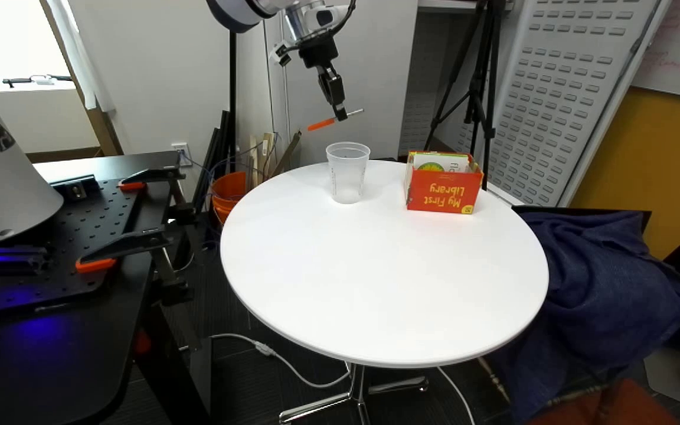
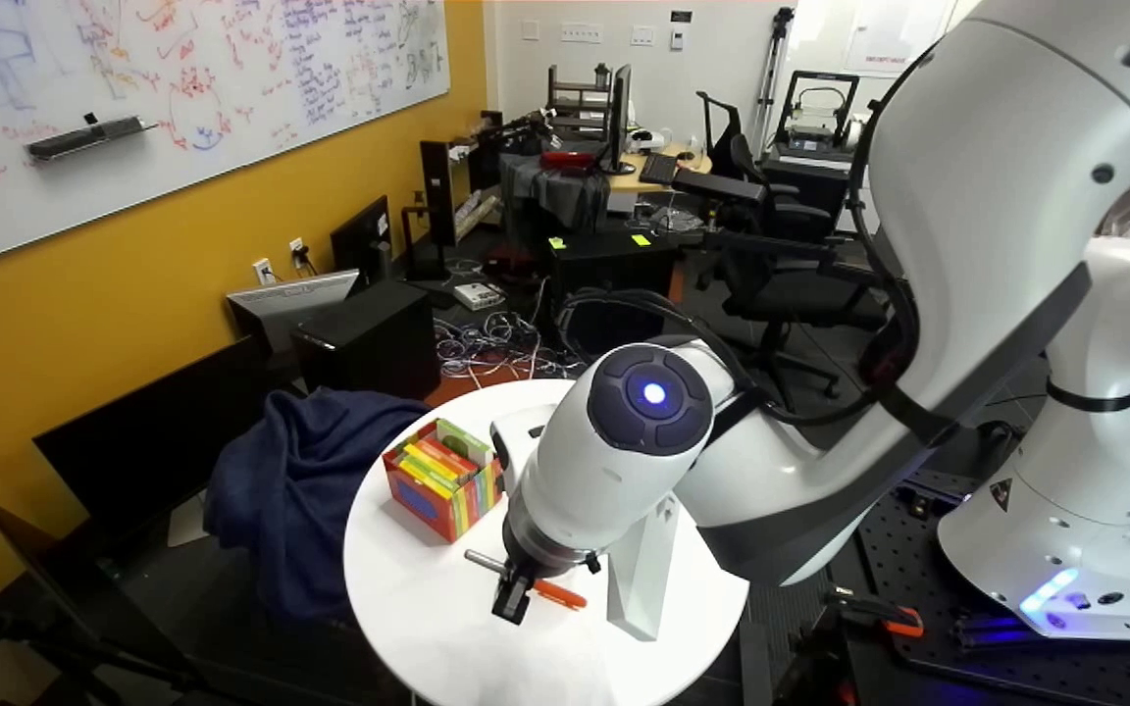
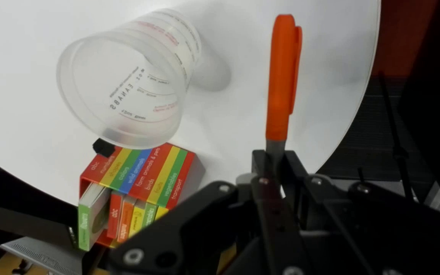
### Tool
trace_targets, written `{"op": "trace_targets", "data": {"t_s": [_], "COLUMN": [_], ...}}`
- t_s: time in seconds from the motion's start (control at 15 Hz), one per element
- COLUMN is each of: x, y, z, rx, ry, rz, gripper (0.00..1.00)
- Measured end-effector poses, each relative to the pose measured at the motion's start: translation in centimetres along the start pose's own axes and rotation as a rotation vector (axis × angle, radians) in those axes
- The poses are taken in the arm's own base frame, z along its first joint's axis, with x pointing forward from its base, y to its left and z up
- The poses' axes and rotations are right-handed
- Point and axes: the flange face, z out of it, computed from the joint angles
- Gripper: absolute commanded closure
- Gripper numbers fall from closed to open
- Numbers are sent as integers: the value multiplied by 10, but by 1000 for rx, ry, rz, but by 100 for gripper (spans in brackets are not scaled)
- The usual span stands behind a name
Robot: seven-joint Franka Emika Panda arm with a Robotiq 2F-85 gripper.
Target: Slide the colourless container from the right to the left, then put the marker in the container
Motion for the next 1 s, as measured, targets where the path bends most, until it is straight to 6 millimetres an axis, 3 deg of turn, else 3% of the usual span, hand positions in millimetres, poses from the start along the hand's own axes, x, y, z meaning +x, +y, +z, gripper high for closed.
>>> {"op": "trace_targets", "data": {"t_s": [1.0], "x": [-10], "y": [22], "z": [-17], "rx": [-94], "ry": [120], "rz": [118], "gripper": [97]}}
